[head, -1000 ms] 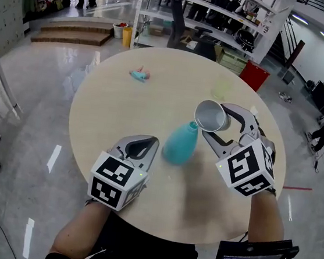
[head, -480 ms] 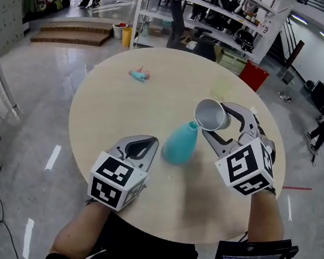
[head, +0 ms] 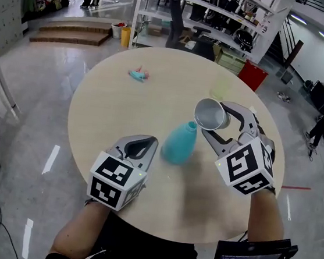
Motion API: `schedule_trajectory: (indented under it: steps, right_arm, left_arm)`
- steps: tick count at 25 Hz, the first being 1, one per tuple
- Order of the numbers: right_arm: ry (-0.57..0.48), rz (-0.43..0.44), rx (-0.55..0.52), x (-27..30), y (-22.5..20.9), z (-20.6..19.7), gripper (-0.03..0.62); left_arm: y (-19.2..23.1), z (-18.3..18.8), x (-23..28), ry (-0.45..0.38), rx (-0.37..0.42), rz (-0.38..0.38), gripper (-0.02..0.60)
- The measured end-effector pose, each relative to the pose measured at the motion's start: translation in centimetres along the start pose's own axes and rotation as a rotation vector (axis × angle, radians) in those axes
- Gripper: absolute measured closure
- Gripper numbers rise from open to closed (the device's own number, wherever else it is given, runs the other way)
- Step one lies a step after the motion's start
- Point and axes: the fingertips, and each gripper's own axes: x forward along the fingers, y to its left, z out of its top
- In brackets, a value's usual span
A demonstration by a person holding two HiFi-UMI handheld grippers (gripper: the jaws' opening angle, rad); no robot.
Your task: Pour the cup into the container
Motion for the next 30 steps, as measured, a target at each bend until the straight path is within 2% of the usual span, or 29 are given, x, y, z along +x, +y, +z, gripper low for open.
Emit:
schedule_trajectory:
  steps: [7, 10, 15, 20, 25, 30]
  right_arm:
    - [-0.002, 0.006, 0.002, 0.1, 0.3, 0.0, 0.304]
    - [-0.028, 0.016, 0.05, 0.2, 0.5, 0.1, 0.305]
    - [-0.104, 0.04, 0.218, 0.0, 0.4, 0.0, 0.304]
    - [-0.192, 0.057, 0.504, -0.2, 0.0, -1.9, 0.304]
    - [-0.199, 0.037, 0.679, -0.1, 0.2, -5.1, 0.304]
    - [-0.19, 0.031, 0.901, 0.6, 1.4, -9.5, 0.304]
  left_arm:
    - [0.0, -0.3, 0.0, 0.0, 0.0, 0.0, 0.583]
    - [0.2, -0.3, -0.1, 0.0, 0.001, 0.0, 0.583]
    - [0.2, -0.3, -0.3, 0.0, -0.001, -0.002, 0.583]
    - [0.4, -0.2, -0.5, 0.001, 0.0, -0.002, 0.583]
    - [1.0, -0.4, -0.8, -0.002, -0.003, 0.0, 0.583]
    - [1.3, -0.6, -1.0, 0.0, -0.004, -0.002, 0.583]
